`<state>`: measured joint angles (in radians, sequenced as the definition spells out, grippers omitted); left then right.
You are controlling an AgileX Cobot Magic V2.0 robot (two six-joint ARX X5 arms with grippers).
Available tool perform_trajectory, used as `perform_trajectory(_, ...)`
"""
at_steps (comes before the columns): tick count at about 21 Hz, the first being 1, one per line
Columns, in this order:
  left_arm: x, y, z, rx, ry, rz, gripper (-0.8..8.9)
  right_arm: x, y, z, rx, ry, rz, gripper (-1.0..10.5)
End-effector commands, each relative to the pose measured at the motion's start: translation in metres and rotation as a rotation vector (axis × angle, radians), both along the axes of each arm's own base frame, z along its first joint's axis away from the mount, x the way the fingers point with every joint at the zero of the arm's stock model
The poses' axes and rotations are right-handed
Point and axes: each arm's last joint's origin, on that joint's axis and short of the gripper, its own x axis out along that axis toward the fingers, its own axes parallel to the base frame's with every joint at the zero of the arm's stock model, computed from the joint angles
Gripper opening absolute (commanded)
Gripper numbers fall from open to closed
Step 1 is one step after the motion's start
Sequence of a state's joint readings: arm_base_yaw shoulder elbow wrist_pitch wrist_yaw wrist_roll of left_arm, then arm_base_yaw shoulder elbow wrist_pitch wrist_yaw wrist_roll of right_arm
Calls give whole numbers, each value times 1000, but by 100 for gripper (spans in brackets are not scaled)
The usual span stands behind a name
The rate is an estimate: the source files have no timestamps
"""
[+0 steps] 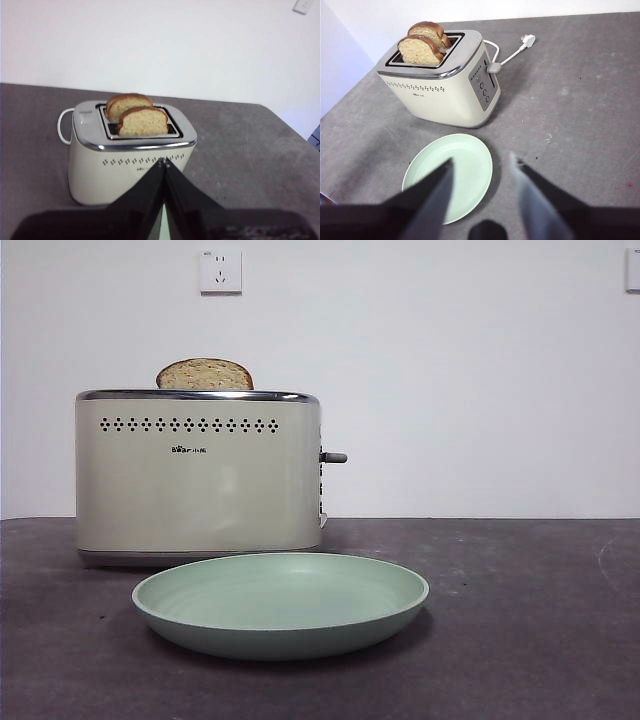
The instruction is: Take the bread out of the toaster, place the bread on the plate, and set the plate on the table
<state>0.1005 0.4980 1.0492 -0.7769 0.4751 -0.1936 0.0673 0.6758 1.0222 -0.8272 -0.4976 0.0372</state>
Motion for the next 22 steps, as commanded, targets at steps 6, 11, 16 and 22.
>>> perform_trajectory(6, 3, 0, -1, 23, 15, -7, 668, -1, 1, 1, -3, -9, 10, 545)
perform_trajectory(11, 7, 0, 0, 73, -12, -28, 668, 1, 1, 0, -3, -1, 10, 545)
perform_trajectory(16, 22, -1, 5, 201, -99, -90, 668, 8, 1, -2, -4, 25, 10, 545)
perform_trajectory(22, 57, -2, 7, 241, -132, -150, 664, 18, 2, -7, -8, 76, 10, 544)
